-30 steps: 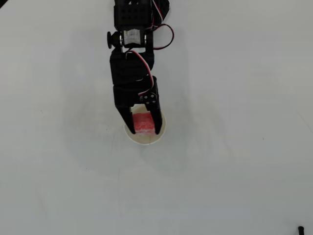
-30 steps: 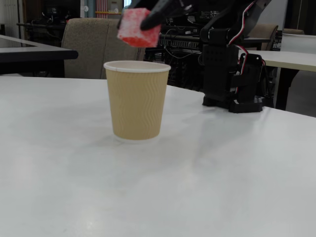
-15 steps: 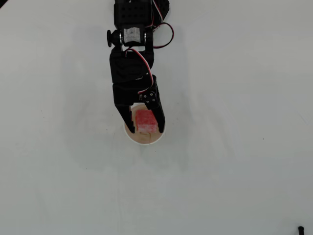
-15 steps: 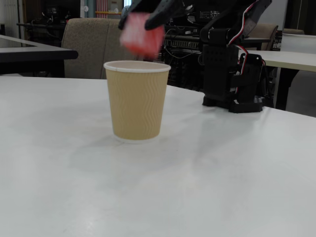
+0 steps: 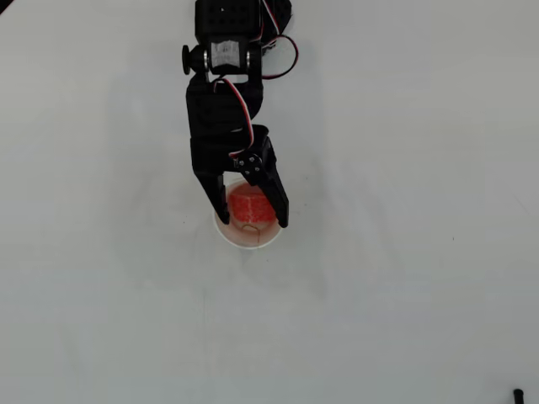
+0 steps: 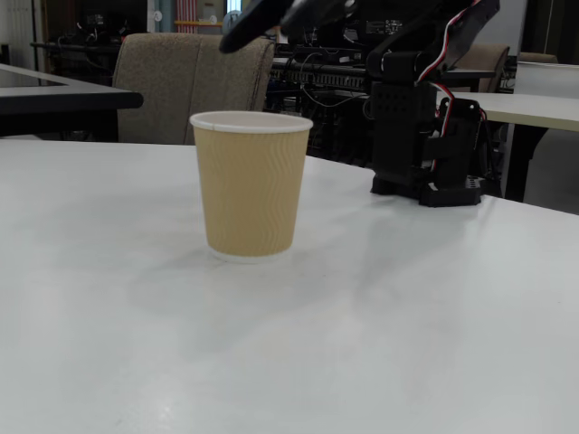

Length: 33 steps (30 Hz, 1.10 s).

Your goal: Grasp a red cube and put it in the cup.

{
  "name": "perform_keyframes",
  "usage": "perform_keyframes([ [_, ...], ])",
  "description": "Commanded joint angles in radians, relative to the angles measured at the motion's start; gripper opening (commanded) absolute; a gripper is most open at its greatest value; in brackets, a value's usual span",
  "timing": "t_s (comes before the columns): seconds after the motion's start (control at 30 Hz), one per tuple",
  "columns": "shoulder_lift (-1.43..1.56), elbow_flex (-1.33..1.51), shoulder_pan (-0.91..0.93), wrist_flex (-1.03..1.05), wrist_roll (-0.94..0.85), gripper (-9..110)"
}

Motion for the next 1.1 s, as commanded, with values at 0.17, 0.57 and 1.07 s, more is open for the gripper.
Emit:
perform_keyframes([
  [0.17,0.035,-0.003,0.137,0.087,0.215,28],
  [0.57,0.084,0.120,0.299,0.051,0.523,3],
  [1.07,0.330,0.465,0.261,0.038,1.026,0],
])
